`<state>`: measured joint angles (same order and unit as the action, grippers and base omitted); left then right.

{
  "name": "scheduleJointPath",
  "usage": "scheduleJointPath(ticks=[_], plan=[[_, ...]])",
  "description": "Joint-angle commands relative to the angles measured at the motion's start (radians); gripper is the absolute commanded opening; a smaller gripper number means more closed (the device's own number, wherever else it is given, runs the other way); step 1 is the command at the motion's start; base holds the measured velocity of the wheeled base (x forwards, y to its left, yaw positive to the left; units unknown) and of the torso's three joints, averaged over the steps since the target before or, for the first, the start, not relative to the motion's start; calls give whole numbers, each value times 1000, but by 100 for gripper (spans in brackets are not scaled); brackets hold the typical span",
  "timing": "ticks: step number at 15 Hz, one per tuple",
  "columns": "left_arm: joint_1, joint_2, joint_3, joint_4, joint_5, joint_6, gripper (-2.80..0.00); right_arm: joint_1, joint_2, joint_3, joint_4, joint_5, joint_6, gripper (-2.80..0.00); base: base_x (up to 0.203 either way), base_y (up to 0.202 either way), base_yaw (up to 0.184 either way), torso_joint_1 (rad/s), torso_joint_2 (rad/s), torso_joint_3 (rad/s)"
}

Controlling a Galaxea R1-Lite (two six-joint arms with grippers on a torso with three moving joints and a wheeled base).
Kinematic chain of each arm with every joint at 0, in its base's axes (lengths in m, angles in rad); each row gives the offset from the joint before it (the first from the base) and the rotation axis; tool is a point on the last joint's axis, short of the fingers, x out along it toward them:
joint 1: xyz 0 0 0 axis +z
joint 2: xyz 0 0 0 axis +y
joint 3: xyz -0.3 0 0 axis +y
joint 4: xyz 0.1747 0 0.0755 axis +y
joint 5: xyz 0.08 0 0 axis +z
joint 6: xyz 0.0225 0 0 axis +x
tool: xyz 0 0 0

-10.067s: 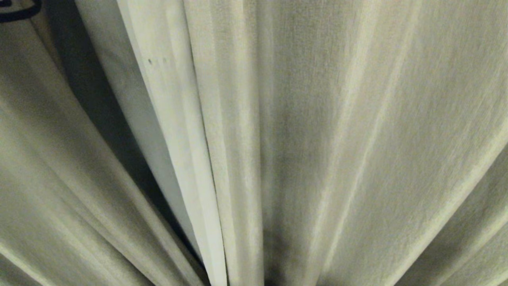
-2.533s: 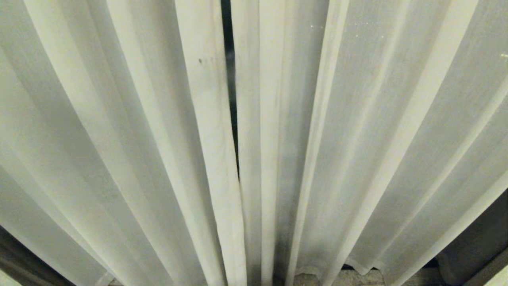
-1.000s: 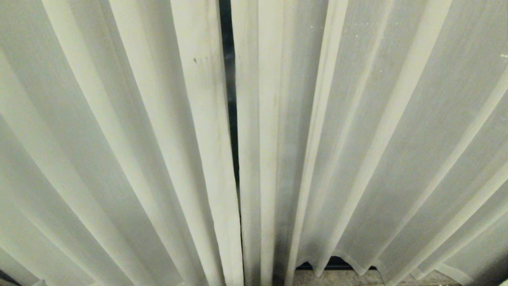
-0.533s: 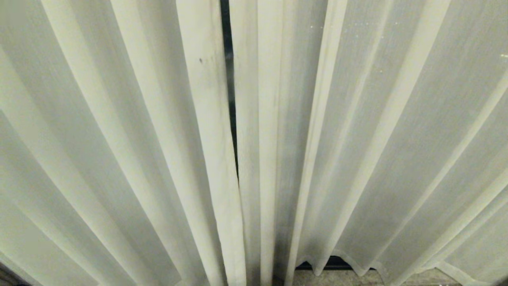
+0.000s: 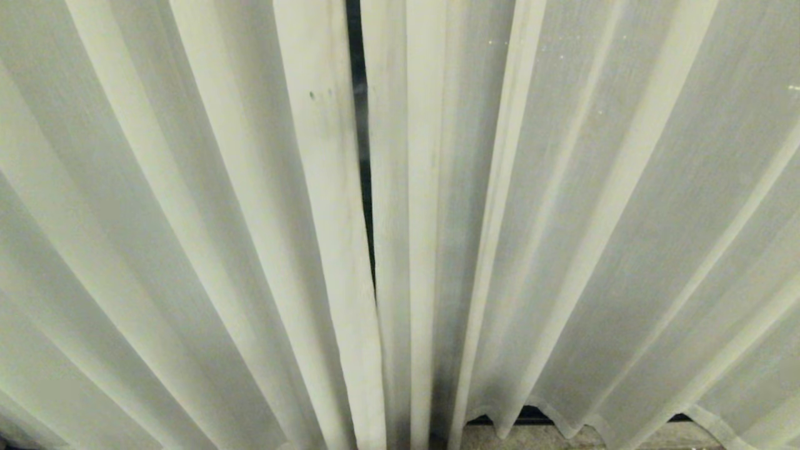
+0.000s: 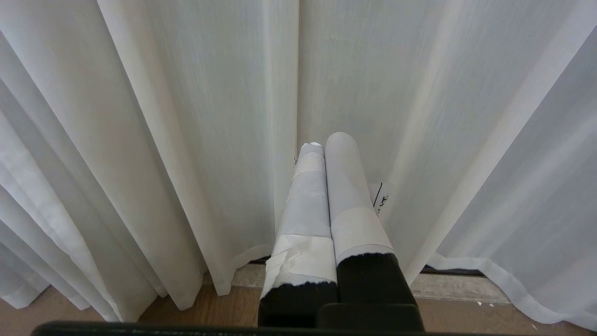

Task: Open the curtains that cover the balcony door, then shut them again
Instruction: Pull the inner curtains open on both sides

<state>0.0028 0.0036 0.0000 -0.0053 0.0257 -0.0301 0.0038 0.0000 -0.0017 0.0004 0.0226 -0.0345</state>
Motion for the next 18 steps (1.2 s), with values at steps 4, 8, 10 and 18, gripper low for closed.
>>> scheduleJointPath(ticks=[4,8,10,18], plan=[[0,-4,0,-1,0,-1,-280,1,2,0,0,0,-1,-280,0,0,0,0,0,0],[0,-4,0,-1,0,-1,-280,1,2,0,0,0,-1,-280,0,0,0,0,0,0],[0,-4,0,-1,0,-1,-280,1,2,0,0,0,-1,-280,0,0,0,0,0,0],[0,-4,0,-1,0,-1,-280,1,2,0,0,0,-1,-280,0,0,0,0,0,0]])
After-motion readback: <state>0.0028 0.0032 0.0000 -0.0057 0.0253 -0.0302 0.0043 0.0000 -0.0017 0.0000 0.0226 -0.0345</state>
